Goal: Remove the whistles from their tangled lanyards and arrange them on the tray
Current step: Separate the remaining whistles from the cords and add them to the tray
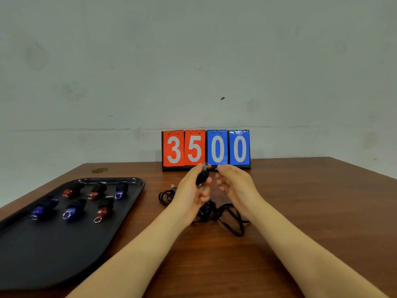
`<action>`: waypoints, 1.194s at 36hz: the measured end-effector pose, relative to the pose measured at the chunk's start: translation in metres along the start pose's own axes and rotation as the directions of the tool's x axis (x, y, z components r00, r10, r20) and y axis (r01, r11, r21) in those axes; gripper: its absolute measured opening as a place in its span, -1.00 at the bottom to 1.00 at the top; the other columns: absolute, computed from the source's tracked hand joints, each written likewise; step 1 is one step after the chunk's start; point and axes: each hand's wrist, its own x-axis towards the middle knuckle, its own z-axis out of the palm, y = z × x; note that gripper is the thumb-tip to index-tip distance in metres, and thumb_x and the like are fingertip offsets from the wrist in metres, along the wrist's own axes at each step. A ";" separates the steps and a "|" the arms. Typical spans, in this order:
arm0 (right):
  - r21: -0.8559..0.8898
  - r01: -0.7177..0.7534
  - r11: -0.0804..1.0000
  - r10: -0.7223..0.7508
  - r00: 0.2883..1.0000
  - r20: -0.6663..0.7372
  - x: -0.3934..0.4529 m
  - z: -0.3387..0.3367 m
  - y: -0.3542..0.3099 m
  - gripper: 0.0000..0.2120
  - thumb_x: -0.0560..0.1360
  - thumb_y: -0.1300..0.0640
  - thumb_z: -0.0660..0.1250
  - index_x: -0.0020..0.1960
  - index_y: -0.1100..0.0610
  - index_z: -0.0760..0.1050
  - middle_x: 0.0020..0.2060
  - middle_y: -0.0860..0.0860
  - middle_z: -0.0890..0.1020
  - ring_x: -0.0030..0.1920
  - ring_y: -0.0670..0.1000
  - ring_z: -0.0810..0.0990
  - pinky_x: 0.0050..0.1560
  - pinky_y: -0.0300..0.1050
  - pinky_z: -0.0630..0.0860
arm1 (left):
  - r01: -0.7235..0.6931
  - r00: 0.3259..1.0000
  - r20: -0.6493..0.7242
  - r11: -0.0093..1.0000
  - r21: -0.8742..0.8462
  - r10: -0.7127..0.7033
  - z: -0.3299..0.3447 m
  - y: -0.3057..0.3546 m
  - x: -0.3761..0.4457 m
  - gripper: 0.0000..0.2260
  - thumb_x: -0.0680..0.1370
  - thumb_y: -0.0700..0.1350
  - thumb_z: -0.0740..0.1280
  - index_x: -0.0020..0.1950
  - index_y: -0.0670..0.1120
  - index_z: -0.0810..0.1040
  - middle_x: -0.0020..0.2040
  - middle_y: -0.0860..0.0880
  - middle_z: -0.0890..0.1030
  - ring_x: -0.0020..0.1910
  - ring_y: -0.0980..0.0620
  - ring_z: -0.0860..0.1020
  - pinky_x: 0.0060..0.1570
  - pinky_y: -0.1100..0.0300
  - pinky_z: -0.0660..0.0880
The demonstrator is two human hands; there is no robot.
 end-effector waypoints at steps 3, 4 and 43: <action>0.059 -0.018 0.998 0.014 0.998 0.063 0.000 0.000 0.001 -0.91 0.56 0.20 0.29 -0.06 0.17 0.57 -0.26 0.02 0.58 -0.23 -0.05 0.51 -0.18 -0.18 0.44 | 0.013 1.000 -0.001 1.000 -0.014 -0.013 -0.002 -0.002 0.002 -0.75 0.59 0.05 0.27 0.16 -0.08 0.53 -0.33 0.01 0.50 -0.48 0.13 0.29 -0.51 0.31 0.23; -0.050 0.022 0.998 -0.019 0.997 0.072 0.000 0.000 0.001 -0.90 0.56 0.20 0.28 -0.07 0.15 0.57 -0.27 -0.03 0.59 -0.22 -0.07 0.52 -0.17 -0.20 0.46 | 0.014 1.000 -0.009 1.000 -0.021 -0.014 -0.002 -0.001 0.002 -0.76 0.59 0.04 0.27 0.15 -0.08 0.54 -0.33 0.01 0.50 -0.49 0.13 0.29 -0.52 0.31 0.24; -0.056 -0.138 0.989 0.144 0.981 0.133 -0.002 -0.001 -0.005 -0.89 0.54 0.16 0.33 -0.09 0.22 0.52 -0.36 0.03 0.52 -0.39 -0.09 0.48 -0.34 -0.26 0.39 | -0.043 0.988 -0.100 0.838 0.545 0.115 -0.002 -0.002 0.014 -0.61 0.67 0.10 0.06 -0.22 -0.07 0.47 -0.51 0.07 0.41 -0.63 0.23 0.33 -0.59 0.42 0.25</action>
